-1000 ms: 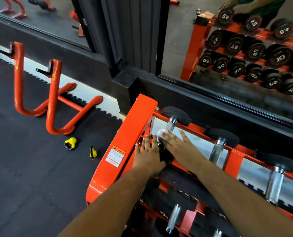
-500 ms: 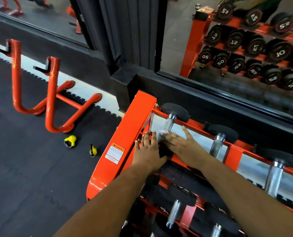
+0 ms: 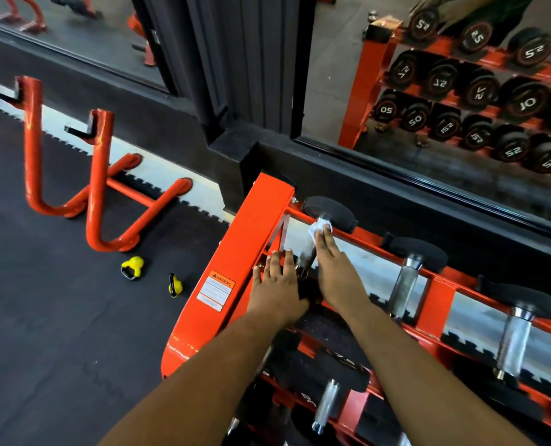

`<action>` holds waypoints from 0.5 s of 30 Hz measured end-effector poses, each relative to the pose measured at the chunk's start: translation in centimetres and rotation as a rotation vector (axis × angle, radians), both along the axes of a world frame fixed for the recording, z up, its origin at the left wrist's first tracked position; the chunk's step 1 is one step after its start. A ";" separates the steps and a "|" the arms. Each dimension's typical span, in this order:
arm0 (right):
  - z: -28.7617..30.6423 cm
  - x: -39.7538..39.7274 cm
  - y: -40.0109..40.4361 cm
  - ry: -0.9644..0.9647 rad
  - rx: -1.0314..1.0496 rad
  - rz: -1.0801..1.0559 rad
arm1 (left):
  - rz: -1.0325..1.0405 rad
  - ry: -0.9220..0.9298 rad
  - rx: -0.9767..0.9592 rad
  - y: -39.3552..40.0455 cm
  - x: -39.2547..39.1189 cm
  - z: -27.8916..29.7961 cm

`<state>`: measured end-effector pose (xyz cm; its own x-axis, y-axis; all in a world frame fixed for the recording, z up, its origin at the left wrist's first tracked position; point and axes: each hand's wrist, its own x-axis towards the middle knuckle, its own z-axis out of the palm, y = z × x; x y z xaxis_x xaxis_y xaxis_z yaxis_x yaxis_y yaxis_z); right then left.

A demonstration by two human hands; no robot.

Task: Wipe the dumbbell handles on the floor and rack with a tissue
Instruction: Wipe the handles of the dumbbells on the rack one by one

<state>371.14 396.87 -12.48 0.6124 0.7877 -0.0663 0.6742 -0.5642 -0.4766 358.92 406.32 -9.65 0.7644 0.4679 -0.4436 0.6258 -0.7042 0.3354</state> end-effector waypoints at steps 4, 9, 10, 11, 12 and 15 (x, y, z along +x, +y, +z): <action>1.1 -3.0 -0.8 0.397 0.259 -0.240 | -0.015 0.013 0.014 0.0 0.0 -0.3; 2.0 -5.2 -0.1 0.735 0.355 -0.406 | -0.026 0.025 0.034 0.0 -0.1 -0.3; 2.1 -4.6 0.8 0.783 0.380 -0.435 | -0.031 0.028 0.043 -0.1 -0.2 -0.4; 2.3 -3.9 1.8 0.827 0.402 -0.476 | -0.032 0.030 0.045 0.0 -0.2 -0.4; 2.4 -3.1 2.6 0.863 0.428 -0.532 | -0.029 0.028 0.037 0.0 -0.1 -0.4; 2.3 -2.0 3.3 0.980 0.529 -0.677 | -0.005 0.014 0.017 0.0 0.0 -0.5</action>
<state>369.16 400.22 -10.16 0.7697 0.4117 -0.4880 -0.4212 -0.2469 -0.8727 358.90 406.36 -10.12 0.7604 0.4718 -0.4463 0.6268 -0.7129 0.3144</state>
